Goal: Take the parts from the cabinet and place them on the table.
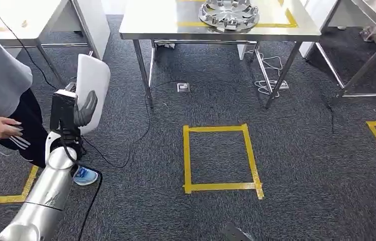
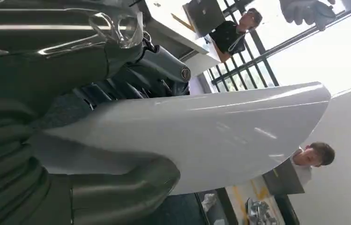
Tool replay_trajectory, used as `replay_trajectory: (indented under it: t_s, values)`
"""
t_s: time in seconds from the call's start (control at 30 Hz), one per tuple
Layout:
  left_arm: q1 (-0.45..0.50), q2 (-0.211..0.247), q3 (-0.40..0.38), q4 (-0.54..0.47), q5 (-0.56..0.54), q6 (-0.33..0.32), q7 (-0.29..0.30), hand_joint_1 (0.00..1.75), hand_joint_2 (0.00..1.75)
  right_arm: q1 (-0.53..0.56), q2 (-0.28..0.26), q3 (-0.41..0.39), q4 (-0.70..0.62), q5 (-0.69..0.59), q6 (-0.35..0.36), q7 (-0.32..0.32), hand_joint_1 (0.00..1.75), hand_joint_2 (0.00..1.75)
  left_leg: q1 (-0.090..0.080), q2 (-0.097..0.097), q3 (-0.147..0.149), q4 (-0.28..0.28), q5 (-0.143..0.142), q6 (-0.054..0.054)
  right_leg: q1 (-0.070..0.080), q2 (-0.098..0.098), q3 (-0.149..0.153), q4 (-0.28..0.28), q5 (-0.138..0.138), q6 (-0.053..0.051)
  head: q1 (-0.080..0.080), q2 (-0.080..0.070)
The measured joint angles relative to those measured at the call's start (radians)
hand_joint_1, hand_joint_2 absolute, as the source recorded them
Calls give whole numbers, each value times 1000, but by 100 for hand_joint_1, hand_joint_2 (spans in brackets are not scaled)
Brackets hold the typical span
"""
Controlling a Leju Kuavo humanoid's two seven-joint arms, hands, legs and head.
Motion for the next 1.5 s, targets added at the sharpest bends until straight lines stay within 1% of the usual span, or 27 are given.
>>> replay_trajectory:
  t_s: [0.03,0.07,0.1,0.13,0.17,0.2,0.23,0.27,0.3,0.33,0.37,0.4,0.43,0.47,0.5,0.53,0.57,0.6,0.63,0.67,0.7,0.73,0.87,1.03,1.5]
  values:
    - [1,0,3,0,0,0,0,175,175,0,0,-2,0,0,0,-1,0,0,0,7,0,2,-1,-2,-1,-4,39,-74,29,11,0,0]
    - [1,0,6,0,0,0,-1,175,175,-1,-2,-6,0,0,0,-1,0,0,0,13,0,6,-4,-6,-2,-16,97,-180,65,20,0,0]
    - [0,0,7,0,0,0,-2,175,175,-3,-2,-10,0,0,0,-2,0,0,-1,20,0,12,-8,-11,-1,-44,149,-273,90,22,0,0]
    - [-1,0,10,0,0,-1,-2,175,175,-5,-2,-13,0,0,-1,-2,0,0,-9,25,-4,17,-13,-17,6,-55,158,-283,83,6,-1,0]
    - [-4,1,12,1,0,-2,-2,175,175,-4,-2,-15,0,0,-3,-3,0,0,-11,31,-7,23,-15,-21,6,-36,155,-290,91,-6,-3,0]
    - [-6,1,13,2,0,-2,-3,175,175,-2,-2,-16,0,0,-3,-2,0,0,-10,35,-6,22,-14,-23,8,-32,153,-288,91,-8,-2,0]
    - [-6,0,13,3,-2,-3,-3,175,175,-2,-3,-16,1,0,-4,-2,0,0,-8,41,-5,21,-13,-25,10,-25,152,-288,92,-13,-2,0]
    - [-8,0,12,3,-3,-5,-3,175,175,-2,-4,-17,1,0,-4,-2,0,0,-8,46,-5,23,-15,-29,3,-18,152,-291,96,-21,-1,0]
    - [-10,0,13,3,-3,-4,-3,175,175,-2,-3,-17,1,1,-5,-3,0,0,-2,29,-16,32,-27,-39,-6,-10,154,-292,98,-24,-2,0]
    - [-12,0,13,3,-3,-4,-3,175,175,-3,-4,-18,1,1,-6,-3,0,0,1,1,-26,65,-55,-46,-6,-5,153,-292,100,-27,-4,0]
    - [-15,2,13,6,-3,-4,-3,175,175,-3,-4,-19,1,1,-6,-3,0,0,5,-15,-56,139,-99,-51,-6,2,153,-292,101,-33,-3,0]
    - [-15,3,14,9,-3,-4,-3,175,175,-3,-3,-21,1,1,-6,-4,0,0,6,-20,-95,230,-141,-55,-5,10,151,-291,101,-33,-3,0]
    - [-11,3,14,13,-3,-4,-3,175,175,-2,-3,-23,1,1,-7,-5,0,0,7,-22,-132,311,-171,-58,-4,20,151,-291,101,-34,-3,0]
    - [-8,2,13,15,-3,-4,-3,175,175,0,-3,-24,1,1,-7,-7,0,0,8,-22,-151,351,-176,-58,-3,27,150,-291,102,-34,-3,0]
    - [-5,2,13,16,-3,-4,-3,175,175,1,-3,-26,1,0,-8,-8,0,0,9,-23,-146,341,-159,-56,-3,36,151,-291,103,-36,-3,0]
    - [-5,2,13,16,-3,-4,-3,175,175,1,-3,-28,1,0,-9,-8,0,0,9,-25,-118,283,-122,-53,-3,45,151,-291,104,-36,-3,0]
    - [-6,1,13,16,-3,-4,-3,175,175,1,-3,-32,1,0,-11,-9,0,0,9,-30,-73,191,-73,-49,-3,55,152,-291,104,-35,-3,0]
    - [-8,1,13,16,-4,-3,-2,175,175,1,-3,-34,1,0,-13,-10,0,0,9,-48,-23,93,-28,-42,-3,62,154,-291,105,-33,-3,0]
    - [-9,1,13,15,-6,-2,0,175,175,1,-2,-34,1,2,-18,-12,0,0,8,-65,2,48,-33,-34,-2,62,152,-291,107,-30,-2,0]
    - [-9,0,13,15,-6,-1,3,175,175,0,-2,-35,1,4,-21,-13,0,0,6,-64,3,32,-34,-33,6,69,147,-289,110,-25,-3,0]
    - [-10,0,13,15,-7,-1,5,175,175,1,-3,-35,2,6,-21,-13,0,0,8,-62,7,23,-39,-44,8,70,137,-281,108,-28,-4,0]
    - [-9,-1,14,15,-8,-1,7,175,175,6,-5,-35,2,11,-21,-16,0,0,5,-63,6,26,-37,-45,4,70,134,-283,109,-27,-2,0]
    - [-6,-1,19,15,-9,0,10,175,175,11,-5,-35,2,15,-22,-19,0,0,0,-64,2,27,-31,-36,0,68,134,-289,115,-18,-2,0]
    - [4,-2,39,6,-23,10,21,175,175,12,-6,-37,2,24,-21,-19,0,0,-3,-64,0,28,-30,-33,-3,68,134,-292,118,-14,-2,0]
    - [10,-2,86,-9,-17,8,33,175,175,9,-6,-37,2,45,-17,-19,0,0,-1,-64,-1,29,-29,-32,-1,67,133,-292,119,-12,-2,0]
